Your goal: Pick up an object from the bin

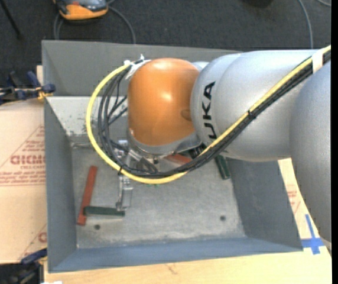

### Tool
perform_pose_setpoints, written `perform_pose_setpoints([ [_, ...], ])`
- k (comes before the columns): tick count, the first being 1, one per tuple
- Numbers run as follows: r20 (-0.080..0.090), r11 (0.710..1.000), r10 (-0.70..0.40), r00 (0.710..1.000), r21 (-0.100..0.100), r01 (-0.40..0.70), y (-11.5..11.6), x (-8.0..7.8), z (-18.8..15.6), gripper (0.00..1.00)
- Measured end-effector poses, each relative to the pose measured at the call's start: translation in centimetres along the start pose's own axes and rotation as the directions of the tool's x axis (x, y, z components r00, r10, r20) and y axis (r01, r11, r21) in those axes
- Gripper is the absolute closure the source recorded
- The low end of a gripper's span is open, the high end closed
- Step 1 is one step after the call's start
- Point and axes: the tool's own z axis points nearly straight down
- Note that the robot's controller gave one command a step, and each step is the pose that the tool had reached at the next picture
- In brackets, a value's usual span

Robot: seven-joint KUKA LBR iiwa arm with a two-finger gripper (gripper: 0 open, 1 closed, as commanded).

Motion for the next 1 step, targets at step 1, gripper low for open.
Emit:
perform_pose_setpoints([
  [1,0.006,1.0,0.004,1.0,-0.001,-0.004,-0.12,-0.11,-0.41,0.0],
])
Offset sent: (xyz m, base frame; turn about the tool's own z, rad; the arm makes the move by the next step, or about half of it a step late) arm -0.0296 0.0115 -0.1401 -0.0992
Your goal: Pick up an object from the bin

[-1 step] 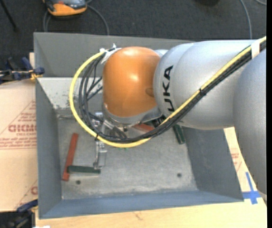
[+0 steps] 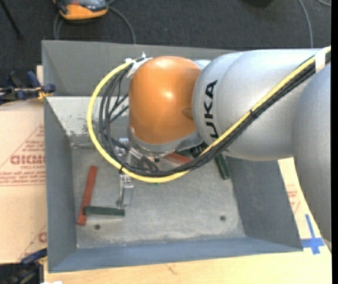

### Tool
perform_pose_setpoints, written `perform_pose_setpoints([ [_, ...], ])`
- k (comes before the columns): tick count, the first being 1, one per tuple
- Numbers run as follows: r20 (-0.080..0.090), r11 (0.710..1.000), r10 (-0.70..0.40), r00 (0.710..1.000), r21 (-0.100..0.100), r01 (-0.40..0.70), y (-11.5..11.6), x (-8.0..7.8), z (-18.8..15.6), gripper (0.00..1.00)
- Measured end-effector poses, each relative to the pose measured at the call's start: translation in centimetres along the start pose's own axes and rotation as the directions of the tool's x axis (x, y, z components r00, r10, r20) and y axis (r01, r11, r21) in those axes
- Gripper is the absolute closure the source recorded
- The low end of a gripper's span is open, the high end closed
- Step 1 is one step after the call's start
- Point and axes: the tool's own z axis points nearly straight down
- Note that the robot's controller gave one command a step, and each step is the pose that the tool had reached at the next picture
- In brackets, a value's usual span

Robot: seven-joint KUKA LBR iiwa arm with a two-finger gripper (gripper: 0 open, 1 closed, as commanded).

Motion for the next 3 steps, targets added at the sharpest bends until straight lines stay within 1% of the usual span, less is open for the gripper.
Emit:
perform_pose_setpoints([
  [1,0.008,0.999,-0.036,0.999,-0.002,0.036,0.5,0.8,4.8,0.0],
  [2,0.006,0.99,-0.14,0.99,0.0,0.14,1.3,0.6,11.6,0.0],
  [3,-0.001,0.987,-0.16,0.987,0.0,0.16,0.3,2.8,13.2,1.0],
])
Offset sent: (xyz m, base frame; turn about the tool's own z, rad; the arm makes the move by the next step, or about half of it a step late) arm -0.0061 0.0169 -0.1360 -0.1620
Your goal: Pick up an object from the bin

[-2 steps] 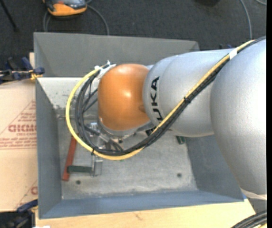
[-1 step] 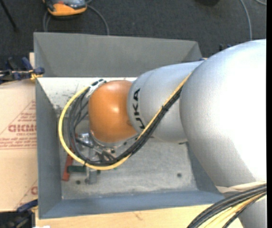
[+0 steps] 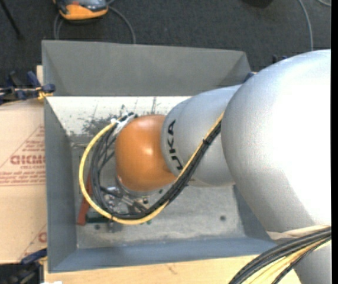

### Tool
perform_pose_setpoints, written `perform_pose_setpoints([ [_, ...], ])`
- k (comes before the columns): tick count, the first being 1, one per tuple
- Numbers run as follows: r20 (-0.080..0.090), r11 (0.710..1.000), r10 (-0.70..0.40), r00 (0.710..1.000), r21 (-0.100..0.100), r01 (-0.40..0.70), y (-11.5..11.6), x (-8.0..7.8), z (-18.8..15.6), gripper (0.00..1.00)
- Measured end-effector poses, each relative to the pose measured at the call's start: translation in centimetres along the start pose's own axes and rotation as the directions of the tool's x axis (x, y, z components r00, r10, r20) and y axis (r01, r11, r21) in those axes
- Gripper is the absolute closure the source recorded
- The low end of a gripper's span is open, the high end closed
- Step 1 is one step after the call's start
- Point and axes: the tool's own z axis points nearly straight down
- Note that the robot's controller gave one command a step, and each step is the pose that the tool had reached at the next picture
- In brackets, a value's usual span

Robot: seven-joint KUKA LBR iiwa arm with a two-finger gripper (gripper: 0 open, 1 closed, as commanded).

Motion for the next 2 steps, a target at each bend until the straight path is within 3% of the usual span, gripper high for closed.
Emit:
perform_pose_setpoints([
  [1,0.0,1.0,0.001,1.0,0.0,-0.001,0.0,0.0,0.0,1.0],
  [2,0.005,0.999,-0.042,0.999,0.001,0.042,1.6,-2.5,-14.6,1.0],
])
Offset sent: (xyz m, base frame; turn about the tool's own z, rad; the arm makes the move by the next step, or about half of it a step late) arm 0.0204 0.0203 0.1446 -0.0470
